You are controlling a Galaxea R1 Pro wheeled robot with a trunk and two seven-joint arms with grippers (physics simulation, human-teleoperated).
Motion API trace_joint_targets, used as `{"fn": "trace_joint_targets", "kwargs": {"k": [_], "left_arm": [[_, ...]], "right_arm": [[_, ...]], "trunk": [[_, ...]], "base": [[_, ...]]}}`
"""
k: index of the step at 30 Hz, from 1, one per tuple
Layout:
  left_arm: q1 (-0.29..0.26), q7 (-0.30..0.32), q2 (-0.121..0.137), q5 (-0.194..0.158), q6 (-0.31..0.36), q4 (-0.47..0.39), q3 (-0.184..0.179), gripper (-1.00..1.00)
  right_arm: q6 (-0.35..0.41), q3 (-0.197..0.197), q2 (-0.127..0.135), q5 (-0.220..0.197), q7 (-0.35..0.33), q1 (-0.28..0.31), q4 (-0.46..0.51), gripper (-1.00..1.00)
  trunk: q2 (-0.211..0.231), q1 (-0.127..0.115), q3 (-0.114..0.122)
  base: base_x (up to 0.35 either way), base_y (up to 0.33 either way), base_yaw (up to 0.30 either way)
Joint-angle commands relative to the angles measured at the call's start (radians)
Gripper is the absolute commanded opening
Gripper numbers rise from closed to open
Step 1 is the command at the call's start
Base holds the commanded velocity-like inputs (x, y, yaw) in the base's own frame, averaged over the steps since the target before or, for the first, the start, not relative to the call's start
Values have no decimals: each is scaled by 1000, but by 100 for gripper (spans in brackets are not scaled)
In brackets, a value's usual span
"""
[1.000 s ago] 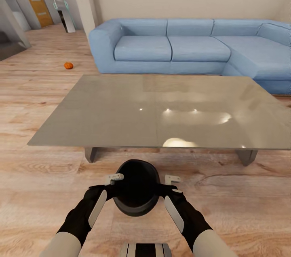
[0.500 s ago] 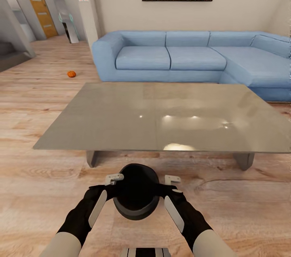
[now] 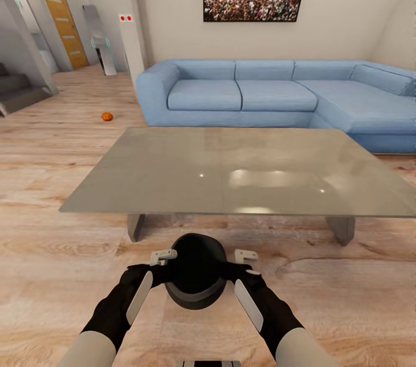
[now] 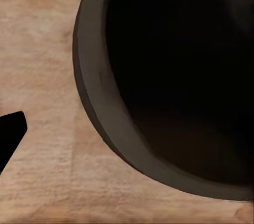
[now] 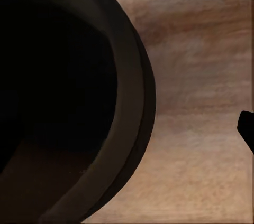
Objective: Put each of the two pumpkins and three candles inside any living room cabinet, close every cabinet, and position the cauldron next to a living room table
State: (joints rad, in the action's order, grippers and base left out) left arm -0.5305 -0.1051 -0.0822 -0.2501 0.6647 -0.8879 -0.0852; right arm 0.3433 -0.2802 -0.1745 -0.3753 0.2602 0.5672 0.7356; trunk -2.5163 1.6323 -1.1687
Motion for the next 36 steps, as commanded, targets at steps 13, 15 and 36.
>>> {"fn": "trace_joint_targets", "kwargs": {"k": [13,15,36], "left_arm": [[-1,-10,1,-11,5,-2,-2,100],[-2,-10,1,-11,6,-2,0,100],[-10,-11,9,-8,74,-3,50,100]], "right_arm": [[2,-4,0,-8,-17,0,20,100],[2,-4,0,-8,-22,0,20,100],[133,-3,0,-11,-25,0,91,100]], "trunk": [[3,-6,50],[3,-7,57],[8,-16,138]], "base": [[-11,0,0],[0,0,0],[-50,0,0]]}}
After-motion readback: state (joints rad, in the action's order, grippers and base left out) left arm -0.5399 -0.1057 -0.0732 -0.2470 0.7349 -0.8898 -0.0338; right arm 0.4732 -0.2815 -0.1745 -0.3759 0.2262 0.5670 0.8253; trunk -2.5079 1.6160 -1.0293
